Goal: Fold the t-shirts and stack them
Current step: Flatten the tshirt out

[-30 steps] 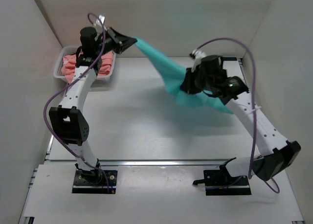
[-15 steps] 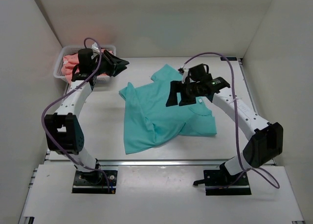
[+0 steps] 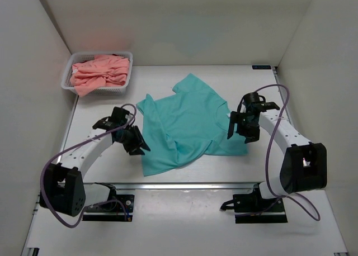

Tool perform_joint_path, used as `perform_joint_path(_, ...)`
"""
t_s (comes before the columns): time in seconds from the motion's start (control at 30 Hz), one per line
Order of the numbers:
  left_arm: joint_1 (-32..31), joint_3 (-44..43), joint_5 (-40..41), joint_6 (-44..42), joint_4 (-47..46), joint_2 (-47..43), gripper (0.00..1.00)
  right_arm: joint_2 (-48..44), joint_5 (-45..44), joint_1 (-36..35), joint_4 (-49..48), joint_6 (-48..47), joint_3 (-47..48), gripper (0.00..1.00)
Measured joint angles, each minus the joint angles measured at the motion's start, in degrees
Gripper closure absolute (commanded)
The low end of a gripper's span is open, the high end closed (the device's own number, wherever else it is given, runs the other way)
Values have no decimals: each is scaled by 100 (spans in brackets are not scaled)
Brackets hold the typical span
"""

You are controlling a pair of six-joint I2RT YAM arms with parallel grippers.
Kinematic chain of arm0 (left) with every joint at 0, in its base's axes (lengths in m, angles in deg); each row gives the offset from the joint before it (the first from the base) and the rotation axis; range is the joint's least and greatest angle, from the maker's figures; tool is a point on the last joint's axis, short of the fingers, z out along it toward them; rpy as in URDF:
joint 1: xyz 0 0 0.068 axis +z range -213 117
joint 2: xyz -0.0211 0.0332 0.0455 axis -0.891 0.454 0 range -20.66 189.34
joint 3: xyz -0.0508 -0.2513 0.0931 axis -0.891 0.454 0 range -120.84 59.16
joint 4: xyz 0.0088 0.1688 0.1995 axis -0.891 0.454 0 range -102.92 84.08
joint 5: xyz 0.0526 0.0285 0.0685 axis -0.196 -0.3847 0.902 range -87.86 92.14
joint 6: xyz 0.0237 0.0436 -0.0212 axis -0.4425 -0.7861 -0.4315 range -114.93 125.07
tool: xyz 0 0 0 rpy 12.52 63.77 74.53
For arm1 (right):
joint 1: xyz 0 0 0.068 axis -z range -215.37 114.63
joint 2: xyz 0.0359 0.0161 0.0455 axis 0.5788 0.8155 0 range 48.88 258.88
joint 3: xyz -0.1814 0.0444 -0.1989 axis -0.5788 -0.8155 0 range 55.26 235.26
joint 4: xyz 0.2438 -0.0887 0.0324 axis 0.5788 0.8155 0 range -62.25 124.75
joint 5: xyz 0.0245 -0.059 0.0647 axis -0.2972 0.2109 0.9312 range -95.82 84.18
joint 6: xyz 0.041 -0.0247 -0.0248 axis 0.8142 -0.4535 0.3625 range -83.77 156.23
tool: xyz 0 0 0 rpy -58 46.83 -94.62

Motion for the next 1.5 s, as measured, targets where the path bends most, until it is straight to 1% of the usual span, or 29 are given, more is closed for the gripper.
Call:
perform_joint_path(0.1,-142,662,181,140,354,-385,57,-2,-173,271,-138,11,-175,23)
perform_joint_path(0.2,-284,1158,232,345,522,-822,58,4,-286,555,-376,15,-345,23)
perform_joint_path(0.3,-328,1517,284,549,564,-1091,58,136,-369,737,-584,13,-402,25)
perform_joint_path(0.37,-369,1683,326,697,538,-1150,58,291,-407,752,-743,-7,-402,25)
perform_joint_path(0.4,-420,1740,352,769,514,-1154,58,367,-417,752,-815,-9,-404,26)
perform_joint_path(0.6,-809,1775,623,1071,192,-940,58,728,-468,756,-1130,-50,-409,30)
perform_joint_path(0.8,-975,1692,1032,1119,17,-151,58,866,-525,758,-1261,-114,-407,30)
perform_joint_path(0.93,-1185,1580,1049,1185,-81,160,59,866,-538,756,-1309,-149,-413,30)
perform_joint_path(0.97,-1213,1572,1047,1217,-129,179,65,857,-538,756,-1335,-151,-428,30)
perform_joint_path(1.0,-1239,1558,1049,1252,-162,208,85,850,-540,754,-1362,-153,-452,31)
perform_joint_path(1.03,-1257,1532,1056,1290,-186,267,96,848,-544,754,-1370,-155,-474,34)
perform_joint_path(1.07,-1276,1499,1043,1294,-216,350,100,844,-544,754,-1386,-164,-501,38)
perform_joint_path(1.17,-1300,1364,1003,1226,-260,544,100,824,-540,765,-1394,-181,-568,40)
perform_joint_path(1.3,-1298,1335,1027,1130,-254,527,100,817,-538,807,-1440,-214,-584,40)
perform_joint_path(1.33,-1281,1338,1078,1093,-247,483,100,817,-533,831,-1469,-232,-584,54)
perform_joint_path(1.37,-1248,1338,1141,1069,-236,433,100,820,-525,839,-1502,-282,-584,65)
perform_joint_path(1.4,-1215,1346,1198,1036,-234,380,100,828,-501,844,-1539,-332,-584,88)
perform_joint_path(1.43,-1180,1353,1224,1014,-223,328,100,859,-468,844,-1574,-345,-575,99)
perform_joint_path(1.5,-1117,1355,1268,944,-170,249,100,981,-402,841,-1552,-369,-490,100)
